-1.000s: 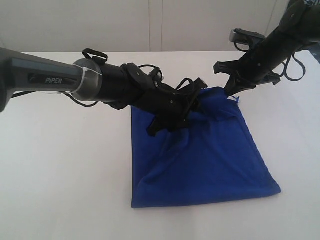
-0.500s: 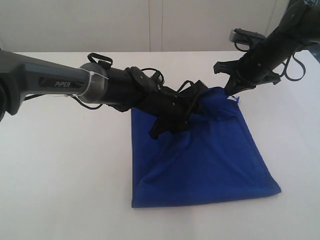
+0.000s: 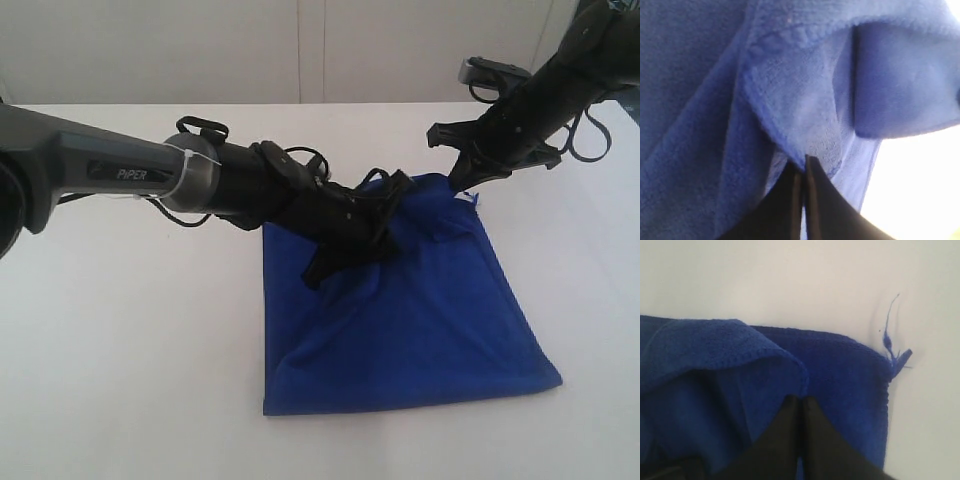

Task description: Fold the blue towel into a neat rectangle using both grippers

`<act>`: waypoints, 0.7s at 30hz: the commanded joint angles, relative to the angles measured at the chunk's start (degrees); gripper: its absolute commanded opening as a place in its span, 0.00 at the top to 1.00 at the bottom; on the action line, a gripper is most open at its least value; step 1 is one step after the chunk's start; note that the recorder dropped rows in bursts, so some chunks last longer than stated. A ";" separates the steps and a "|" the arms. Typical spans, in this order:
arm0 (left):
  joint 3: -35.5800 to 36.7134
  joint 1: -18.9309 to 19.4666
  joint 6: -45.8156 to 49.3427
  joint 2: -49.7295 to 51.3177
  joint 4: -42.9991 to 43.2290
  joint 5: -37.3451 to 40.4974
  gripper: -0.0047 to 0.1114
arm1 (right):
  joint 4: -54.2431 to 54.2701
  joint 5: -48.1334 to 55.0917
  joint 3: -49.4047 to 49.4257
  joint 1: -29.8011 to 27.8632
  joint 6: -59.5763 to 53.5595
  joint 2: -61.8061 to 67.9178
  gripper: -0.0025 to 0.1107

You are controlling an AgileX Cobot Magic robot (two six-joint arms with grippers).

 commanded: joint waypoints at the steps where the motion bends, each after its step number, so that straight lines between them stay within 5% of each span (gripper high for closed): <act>1: -0.29 0.91 8.24 -1.30 -0.50 5.42 0.96 | -0.07 -0.23 0.12 -0.30 0.26 -0.44 0.98; 9: -0.29 7.36 39.10 -7.32 5.47 21.41 0.96 | -0.07 1.41 0.12 -0.30 0.15 -0.44 0.98; 21: -0.29 9.29 45.74 -18.19 29.49 30.07 0.96 | -2.57 5.84 0.12 -0.30 -2.85 -8.09 0.98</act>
